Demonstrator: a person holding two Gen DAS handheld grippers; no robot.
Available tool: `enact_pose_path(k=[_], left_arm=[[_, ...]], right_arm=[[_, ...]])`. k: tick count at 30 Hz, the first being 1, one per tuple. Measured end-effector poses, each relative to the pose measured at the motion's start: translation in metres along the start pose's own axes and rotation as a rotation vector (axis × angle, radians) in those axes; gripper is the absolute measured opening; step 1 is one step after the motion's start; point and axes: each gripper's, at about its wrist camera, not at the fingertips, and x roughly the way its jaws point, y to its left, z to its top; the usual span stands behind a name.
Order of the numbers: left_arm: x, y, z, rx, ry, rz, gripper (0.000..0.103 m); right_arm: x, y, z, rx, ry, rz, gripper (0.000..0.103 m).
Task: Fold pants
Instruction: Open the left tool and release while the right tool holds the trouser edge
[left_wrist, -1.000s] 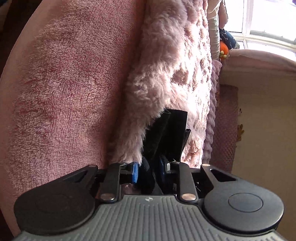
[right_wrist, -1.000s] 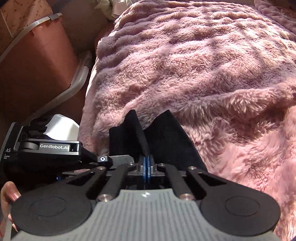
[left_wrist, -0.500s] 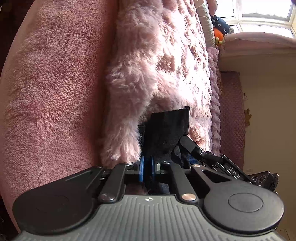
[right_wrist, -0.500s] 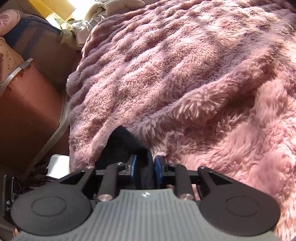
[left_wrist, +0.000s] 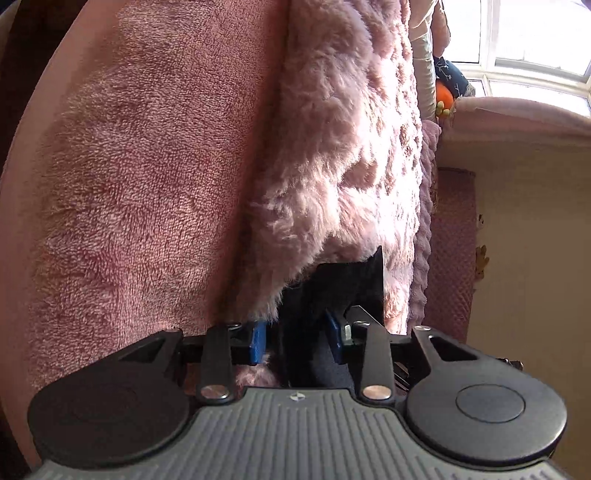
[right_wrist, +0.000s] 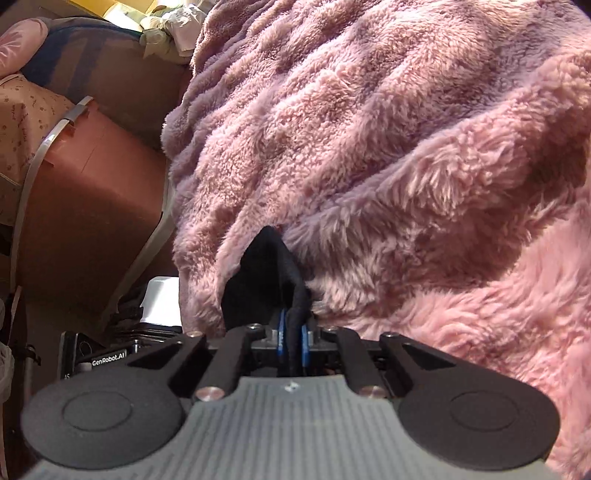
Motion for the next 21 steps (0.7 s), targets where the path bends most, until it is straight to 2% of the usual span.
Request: enact_pose_path(k=[1, 4, 7, 9, 10, 11, 12, 13, 14, 15, 16, 17, 18, 19, 20, 21], left_arm=[[0.001, 0.000, -0.002, 0.002, -0.023, -0.006, 0.006], [0.000, -0.015, 0.001, 0.023, -0.042, -0.008, 0.005], [-0.017, -0.034, 0.003, 0.099, -0.141, -0.084, 0.004], [-0.018, -0.032, 0.004, 0.057, -0.193, -0.112, 0.004], [-0.018, -0.025, 0.004, 0.017, -0.214, -0.103, 0.004], [-0.014, -0.019, 0.004, -0.013, -0.227, -0.053, 0.004], [-0.010, -0.013, 0.005, -0.038, -0.228, 0.008, 0.005], [-0.011, -0.009, 0.007, -0.061, -0.234, 0.021, 0.007], [-0.016, -0.006, 0.008, -0.093, -0.241, 0.000, 0.009], [-0.025, -0.007, 0.009, -0.117, -0.264, -0.026, 0.016], [-0.037, -0.011, 0.009, -0.113, -0.310, -0.040, 0.030], [-0.054, -0.022, 0.008, -0.065, -0.387, -0.004, 0.039], [-0.069, -0.035, 0.005, 0.001, -0.469, 0.064, 0.048], [-0.081, -0.047, 0.002, 0.061, -0.536, 0.135, 0.054], [-0.092, -0.057, -0.002, 0.122, -0.576, 0.173, 0.054], [-0.099, -0.062, -0.002, 0.158, -0.559, 0.152, 0.054]], right_arm=[[-0.001, 0.003, -0.001, -0.012, -0.009, -0.002, 0.003], [-0.010, 0.009, 0.000, -0.015, -0.063, 0.020, 0.003], [-0.020, 0.012, 0.009, 0.015, -0.121, 0.042, 0.003], [-0.022, 0.014, 0.012, 0.032, -0.162, 0.067, 0.003], [-0.019, 0.012, 0.013, 0.063, -0.176, 0.074, 0.004], [-0.012, 0.011, 0.013, 0.103, -0.179, 0.059, 0.004], [-0.006, 0.009, 0.013, 0.143, -0.177, 0.020, 0.013], [0.000, 0.008, 0.013, 0.164, -0.179, -0.022, 0.029], [0.000, 0.008, 0.013, 0.185, -0.189, -0.055, 0.039], [-0.005, 0.009, 0.012, 0.202, -0.220, -0.068, 0.046], [-0.014, 0.013, 0.011, 0.197, -0.258, -0.080, 0.047], [-0.031, 0.020, 0.008, 0.155, -0.318, -0.100, 0.047], [-0.052, 0.028, 0.004, 0.093, -0.369, -0.120, 0.047], [-0.072, 0.034, -0.002, 0.043, -0.409, -0.126, 0.047], [-0.092, 0.037, -0.008, 0.006, -0.431, -0.129, 0.046], [-0.114, 0.041, -0.018, -0.035, -0.444, -0.141, 0.046]])
